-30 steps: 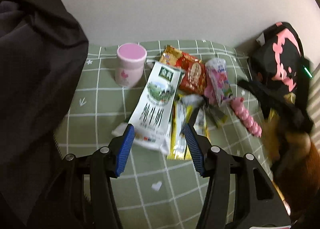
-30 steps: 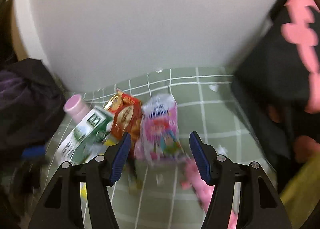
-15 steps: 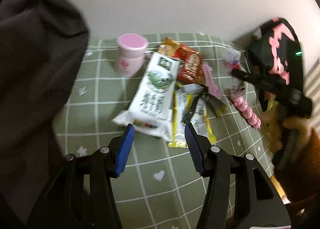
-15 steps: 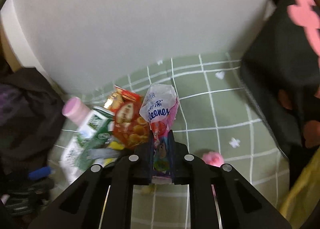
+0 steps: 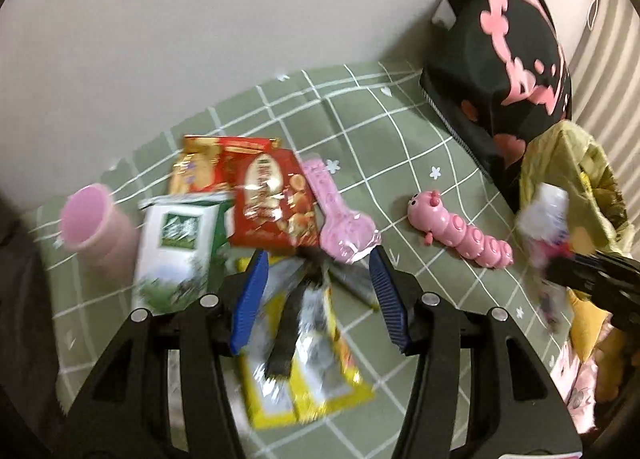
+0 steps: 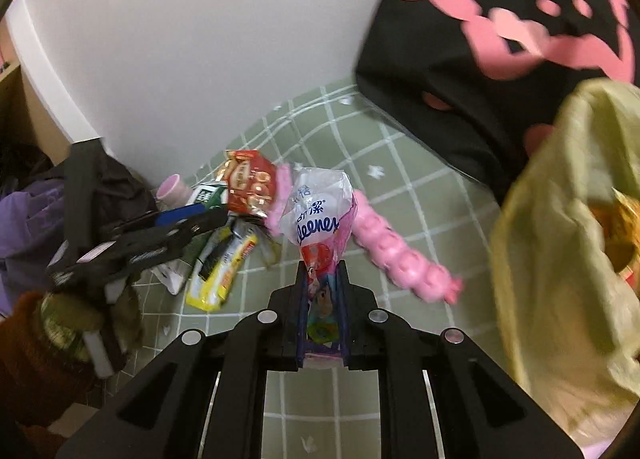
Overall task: Collect trash
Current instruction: 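Lift the tissue packet with the right tool while the left tool grasps the dark snack strips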
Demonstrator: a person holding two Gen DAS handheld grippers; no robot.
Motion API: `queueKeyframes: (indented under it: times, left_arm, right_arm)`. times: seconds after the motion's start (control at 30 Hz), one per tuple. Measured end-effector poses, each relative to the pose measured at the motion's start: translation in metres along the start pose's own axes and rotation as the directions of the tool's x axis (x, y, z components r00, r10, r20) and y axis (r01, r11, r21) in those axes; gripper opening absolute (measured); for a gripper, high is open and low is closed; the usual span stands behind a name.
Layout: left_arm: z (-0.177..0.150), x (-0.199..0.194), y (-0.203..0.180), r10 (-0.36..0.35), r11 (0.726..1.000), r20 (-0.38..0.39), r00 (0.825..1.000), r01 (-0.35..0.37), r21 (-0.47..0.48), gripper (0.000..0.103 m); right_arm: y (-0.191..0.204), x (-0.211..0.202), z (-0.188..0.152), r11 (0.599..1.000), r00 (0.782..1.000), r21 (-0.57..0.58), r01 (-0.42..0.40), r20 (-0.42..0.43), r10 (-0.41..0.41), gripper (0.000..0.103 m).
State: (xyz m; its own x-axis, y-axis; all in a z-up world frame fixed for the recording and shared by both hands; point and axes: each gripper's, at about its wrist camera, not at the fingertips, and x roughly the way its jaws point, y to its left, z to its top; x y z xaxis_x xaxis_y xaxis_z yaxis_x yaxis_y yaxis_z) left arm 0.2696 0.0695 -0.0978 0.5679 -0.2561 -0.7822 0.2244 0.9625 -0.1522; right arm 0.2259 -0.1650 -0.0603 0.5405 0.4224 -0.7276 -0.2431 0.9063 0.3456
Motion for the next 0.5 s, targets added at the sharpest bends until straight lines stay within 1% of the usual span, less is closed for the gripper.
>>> queueKeyframes:
  times: [0.07, 0.17, 0.23, 0.3, 0.33, 0.4, 0.47, 0.5]
  left_arm:
    - [0.001, 0.014, -0.006, 0.013, 1.0, -0.032, 0.999, -0.012, 0.028, 0.05]
    - [-0.001, 0.029, -0.013, 0.027, 0.999, -0.08, 0.996, -0.023, 0.05, 0.043]
    - [-0.006, 0.033, -0.013, 0.029, 0.999, -0.106, 0.994, -0.027, 0.024, 0.038]
    - [-0.011, 0.031, -0.008, 0.019, 1.0, -0.11, 0.994, -0.021, -0.019, 0.035]
    - [-0.014, 0.03, -0.006, 0.022, 0.999, -0.11, 0.994, -0.026, -0.037, 0.029]
    - [-0.017, 0.027, -0.002, 0.039, 0.997, -0.114, 0.993, -0.047, -0.068, 0.023]
    - [-0.02, 0.024, 0.002, 0.027, 0.994, -0.114, 0.993, -0.039, -0.104, 0.017]
    - [-0.022, 0.02, 0.003, 0.028, 0.992, -0.111, 0.993, -0.041, -0.123, 0.011]
  right_arm:
    - [-0.01, -0.009, -0.003, 0.999, 1.0, 0.028, 0.018, 0.009, -0.018, 0.013]
    - [-0.02, -0.023, -0.006, 0.998, 0.999, 0.047, 0.036, 0.021, -0.037, 0.013]
    - [-0.024, -0.028, -0.008, 0.998, 0.999, 0.052, 0.037, 0.029, -0.038, 0.013]
    - [-0.025, -0.029, -0.01, 0.998, 0.999, 0.056, 0.032, 0.03, -0.034, 0.013]
    - [-0.025, -0.031, -0.011, 0.998, 0.999, 0.059, 0.027, 0.03, -0.028, 0.013]
    - [-0.026, -0.03, -0.013, 0.998, 0.999, 0.059, 0.017, 0.028, -0.019, 0.013]
    - [-0.024, -0.031, -0.013, 0.999, 1.0, 0.053, 0.004, 0.029, -0.006, 0.013]
    - [-0.022, -0.031, -0.013, 0.999, 1.0, 0.048, -0.002, 0.03, 0.001, 0.013]
